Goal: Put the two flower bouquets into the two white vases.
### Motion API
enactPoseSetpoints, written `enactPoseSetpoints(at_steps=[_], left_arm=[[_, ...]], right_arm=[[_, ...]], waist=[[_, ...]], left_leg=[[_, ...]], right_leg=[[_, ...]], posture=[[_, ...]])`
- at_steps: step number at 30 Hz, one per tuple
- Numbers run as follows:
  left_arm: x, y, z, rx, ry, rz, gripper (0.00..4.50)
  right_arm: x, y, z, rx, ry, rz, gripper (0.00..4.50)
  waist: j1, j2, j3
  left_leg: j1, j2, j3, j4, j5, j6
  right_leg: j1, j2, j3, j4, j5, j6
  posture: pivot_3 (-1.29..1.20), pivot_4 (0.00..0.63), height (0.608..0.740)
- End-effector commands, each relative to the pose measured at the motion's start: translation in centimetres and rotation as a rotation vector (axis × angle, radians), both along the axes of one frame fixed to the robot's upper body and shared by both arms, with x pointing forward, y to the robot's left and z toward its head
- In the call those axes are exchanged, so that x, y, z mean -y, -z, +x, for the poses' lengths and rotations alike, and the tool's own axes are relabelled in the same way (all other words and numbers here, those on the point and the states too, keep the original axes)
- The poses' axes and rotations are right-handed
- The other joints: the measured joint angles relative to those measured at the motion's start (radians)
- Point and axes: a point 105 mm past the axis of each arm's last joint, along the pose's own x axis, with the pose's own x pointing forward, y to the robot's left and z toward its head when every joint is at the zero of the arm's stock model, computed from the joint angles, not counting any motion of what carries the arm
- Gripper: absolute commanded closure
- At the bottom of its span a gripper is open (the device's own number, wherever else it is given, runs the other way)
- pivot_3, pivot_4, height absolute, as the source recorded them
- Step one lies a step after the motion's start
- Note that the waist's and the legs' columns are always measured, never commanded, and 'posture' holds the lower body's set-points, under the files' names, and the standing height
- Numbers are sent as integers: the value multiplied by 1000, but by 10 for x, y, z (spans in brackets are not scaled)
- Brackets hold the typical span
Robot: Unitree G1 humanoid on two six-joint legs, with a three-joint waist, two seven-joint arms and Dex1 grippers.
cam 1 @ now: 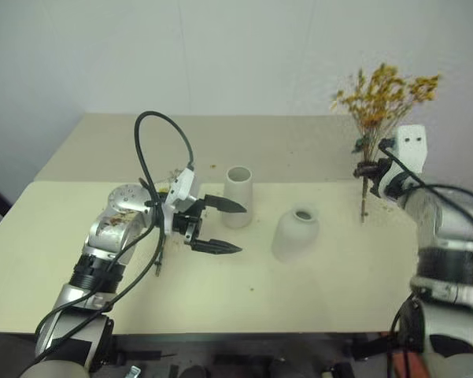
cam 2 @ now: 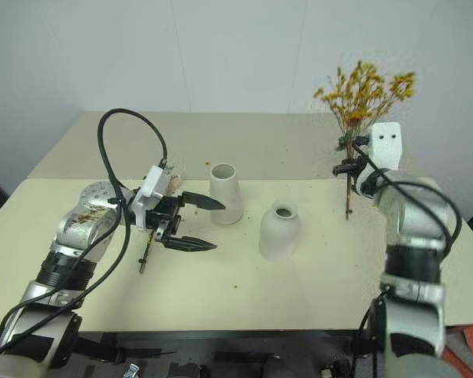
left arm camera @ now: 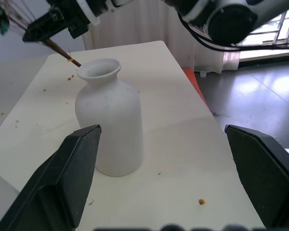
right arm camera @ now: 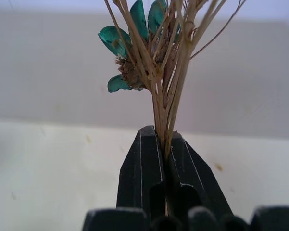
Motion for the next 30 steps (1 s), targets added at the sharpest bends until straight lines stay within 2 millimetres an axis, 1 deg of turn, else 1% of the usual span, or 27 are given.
enactPoseSetpoints(at_steps=[1, 3, 6, 8, 12, 14, 16, 19, 22, 30], left_arm=[[-2, -12, -5, 28, 2, -25, 0], [-2, -11, -5, 18, 0, -25, 0], [-2, -12, -3, 5, -3, -35, 0], [-1, -12, -1, -4, -6, -40, 0], [-1, -10, 1, -6, -14, -29, 0], [-1, -10, 2, -6, -20, -34, 0], [-1, -11, 3, -4, -28, -48, 0], [0, -12, 3, -2, -35, -60, 0], [-2, -10, 3, -2, -47, -52, 0], [-5, -6, 2, -4, -72, -46, 0]], right_arm=[[-2, -53, -39, 366, -8, 113, 4485], [-8, -58, -53, 466, -29, 172, 4485], [-22, -62, -74, 564, -138, 238, 4485], [-31, -64, -82, 591, -188, 247, 4485], [-57, -67, -101, 620, -346, 248, 4485], [-69, -70, -108, 637, -398, 251, 4485], [-74, -70, -110, 640, -423, 251, 4485], [-79, -70, -107, 632, -442, 250, 4485], [-85, -68, -103, 620, -468, 256, 4485], [-93, -44, -91, 548, -481, 251, 4485]], waist=[[0, 0, 0], [0, 0, 0], [0, 0, 0], [-1, 0, 0], [-3, 0, 0], [-7, 1, 0], [-9, 0, 0], [-8, 0, 0], [-6, 0, 0], [-5, 0, 0]], left_leg=[[0, 0, 0, 0, 0, 0], [0, 0, 0, 1, 0, 0], [2, 0, -1, 1, 0, 0], [3, 0, 0, 1, 0, 0], [8, 0, 0, 1, 0, 0], [9, 1, 0, 1, 0, 0], [12, 2, 0, 1, 0, 0], [17, 2, 0, 1, 0, 0], [18, 2, 0, 1, 0, 0], [17, 2, 0, 1, 0, 0]], right_leg=[[0, 0, 0, 0, 0, 0], [0, 0, 0, 2, 0, 0], [1, 0, 0, 2, 0, 0], [2, 0, 0, 2, 0, 0], [5, 1, 0, -1, 0, 0], [6, 2, 1, 0, 0, 0], [8, 3, 1, 0, -1, -1], [15, 3, 0, -2, -1, -1], [15, 3, 0, -2, -1, 0], [15, 3, 0, -3, -1, -1]], posture=[[0, 150, 740], [0, 150, 740], [0, 150, 740], [0, 150, 740], [0, 150, 740], [0, 150, 740], [0, 150, 740], [0, 150, 740], [0, 150, 740], [0, 150, 740]])
